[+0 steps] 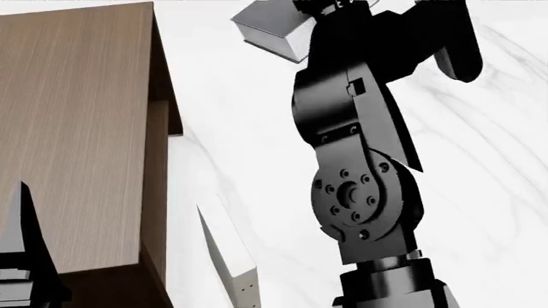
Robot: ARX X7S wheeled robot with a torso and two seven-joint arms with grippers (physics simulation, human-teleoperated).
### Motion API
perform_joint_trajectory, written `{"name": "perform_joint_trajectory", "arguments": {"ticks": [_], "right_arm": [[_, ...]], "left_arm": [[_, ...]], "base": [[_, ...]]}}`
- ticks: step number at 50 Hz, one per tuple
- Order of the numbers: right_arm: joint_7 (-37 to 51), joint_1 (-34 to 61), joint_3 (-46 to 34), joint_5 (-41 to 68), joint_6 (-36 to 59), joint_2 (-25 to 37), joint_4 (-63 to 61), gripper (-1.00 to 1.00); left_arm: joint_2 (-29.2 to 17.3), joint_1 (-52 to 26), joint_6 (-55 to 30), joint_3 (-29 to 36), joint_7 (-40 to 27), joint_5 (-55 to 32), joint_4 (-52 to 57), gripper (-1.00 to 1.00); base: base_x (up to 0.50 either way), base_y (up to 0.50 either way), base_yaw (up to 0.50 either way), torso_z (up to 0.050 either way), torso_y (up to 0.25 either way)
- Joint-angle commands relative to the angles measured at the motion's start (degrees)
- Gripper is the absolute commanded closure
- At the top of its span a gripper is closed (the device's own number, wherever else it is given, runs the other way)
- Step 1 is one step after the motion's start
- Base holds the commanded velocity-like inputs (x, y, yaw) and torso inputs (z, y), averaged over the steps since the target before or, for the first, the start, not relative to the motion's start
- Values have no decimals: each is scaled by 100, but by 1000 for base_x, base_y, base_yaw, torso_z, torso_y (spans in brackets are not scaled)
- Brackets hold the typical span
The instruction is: Pick up the book in the middle and place it on the cabinet shelf.
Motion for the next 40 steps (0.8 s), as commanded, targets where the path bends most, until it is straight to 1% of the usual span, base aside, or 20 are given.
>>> {"name": "perform_joint_trajectory", "arguments": {"ticks": [1,3,6,10,14,29,35,40], "right_arm": [[-144,231,-278,1251,492,32,-821,100],[-117,255,-321,1608,710,7,-874,100],[-65,369,-564,1695,919,35,-974,100],[105,556,-774,2096,1185,-9,-1052,100],[177,705,-1075,2389,1198,-35,-1126,100],[125,1205,-2551,3323,466,-49,-1110,100],[-138,1440,-3339,3854,-69,-58,-1031,100],[-325,1463,-3749,4153,-399,-49,-999,100]], "left_arm": [[-7,-19,-2,37,24,20,-46,-100],[-17,-34,-16,36,18,9,-31,-100],[-26,-42,-23,36,9,-3,-18,-100],[-40,-46,-9,31,11,-6,-15,-100],[-40,-23,43,21,15,-12,-28,-100],[-82,-21,68,7,-25,-42,10,-100],[-83,-39,55,21,-34,-45,2,-100],[-76,-21,99,34,-11,-29,-40,-100]], "base": [[0,0,0,0,0],[0,0,0,0,0],[0,0,0,0,0],[0,0,0,0,0],[0,0,0,0,3],[0,0,0,0,1],[0,0,0,0,0],[0,0,0,0,2]]}}
